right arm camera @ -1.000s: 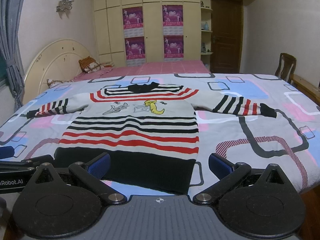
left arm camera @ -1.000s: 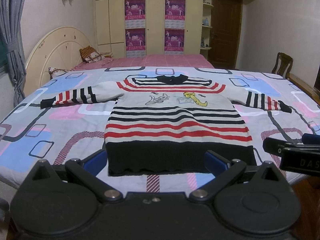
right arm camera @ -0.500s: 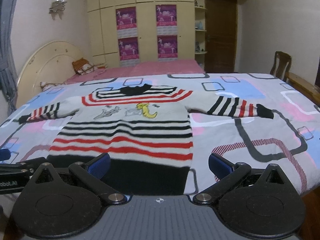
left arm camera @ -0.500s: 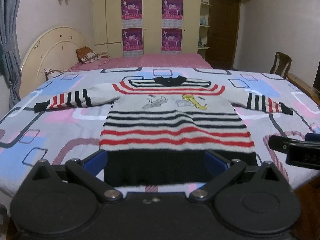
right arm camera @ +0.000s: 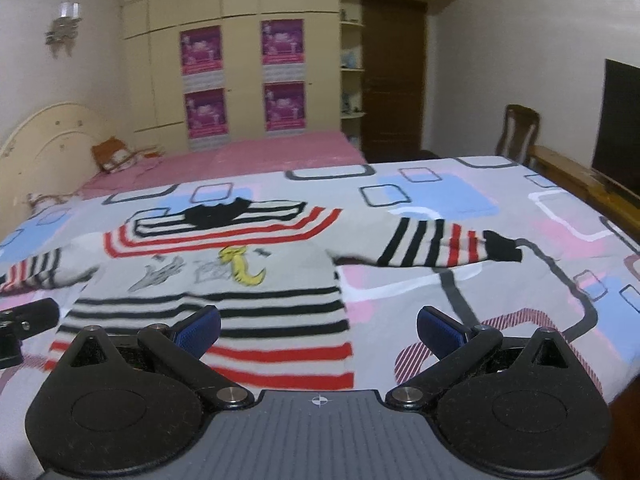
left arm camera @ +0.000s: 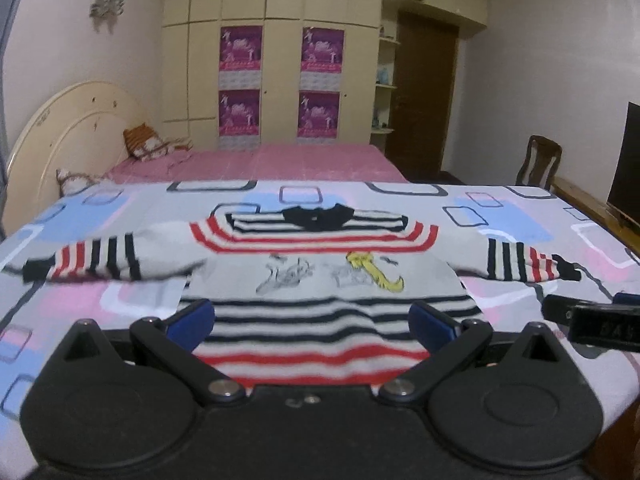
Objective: Fold small clothes
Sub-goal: 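Reach the right tool to the black sleeve cuff and grasp it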
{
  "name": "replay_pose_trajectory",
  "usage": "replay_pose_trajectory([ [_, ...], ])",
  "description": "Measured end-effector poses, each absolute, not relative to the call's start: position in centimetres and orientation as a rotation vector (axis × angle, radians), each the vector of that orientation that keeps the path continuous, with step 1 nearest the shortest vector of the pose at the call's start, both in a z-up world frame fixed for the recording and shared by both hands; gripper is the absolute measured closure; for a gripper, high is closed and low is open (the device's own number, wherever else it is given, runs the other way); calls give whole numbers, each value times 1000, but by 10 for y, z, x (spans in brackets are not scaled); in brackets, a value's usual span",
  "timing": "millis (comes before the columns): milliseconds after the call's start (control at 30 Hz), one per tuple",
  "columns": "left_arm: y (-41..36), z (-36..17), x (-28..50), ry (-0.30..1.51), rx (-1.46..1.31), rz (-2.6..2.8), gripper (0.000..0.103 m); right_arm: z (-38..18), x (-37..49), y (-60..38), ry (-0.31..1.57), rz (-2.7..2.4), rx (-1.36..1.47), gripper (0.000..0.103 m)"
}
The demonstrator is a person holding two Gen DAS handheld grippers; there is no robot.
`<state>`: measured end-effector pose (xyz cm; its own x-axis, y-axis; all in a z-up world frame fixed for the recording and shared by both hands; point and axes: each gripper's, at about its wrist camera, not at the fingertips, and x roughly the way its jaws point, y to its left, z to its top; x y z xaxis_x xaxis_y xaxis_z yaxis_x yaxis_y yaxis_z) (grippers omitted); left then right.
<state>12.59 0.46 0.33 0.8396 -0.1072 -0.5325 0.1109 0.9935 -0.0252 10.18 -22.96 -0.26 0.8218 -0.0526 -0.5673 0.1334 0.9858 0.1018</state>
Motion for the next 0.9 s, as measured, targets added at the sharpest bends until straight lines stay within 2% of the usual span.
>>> replay_pose_trajectory([
  [233,6,-14,171,680,-11,-202,0,-9,138,-233,617,-182,126,0],
  [500,-20,-23,203,712,5,-269,0,-18,165,-266,633,-254,136,0],
  [700,-45,-32,243,733,3,-286,0,-41,203,-323,654,-290,188,0],
  [900,-84,-51,298,838,9,-251,0,-66,248,-403,658,-331,266,0],
])
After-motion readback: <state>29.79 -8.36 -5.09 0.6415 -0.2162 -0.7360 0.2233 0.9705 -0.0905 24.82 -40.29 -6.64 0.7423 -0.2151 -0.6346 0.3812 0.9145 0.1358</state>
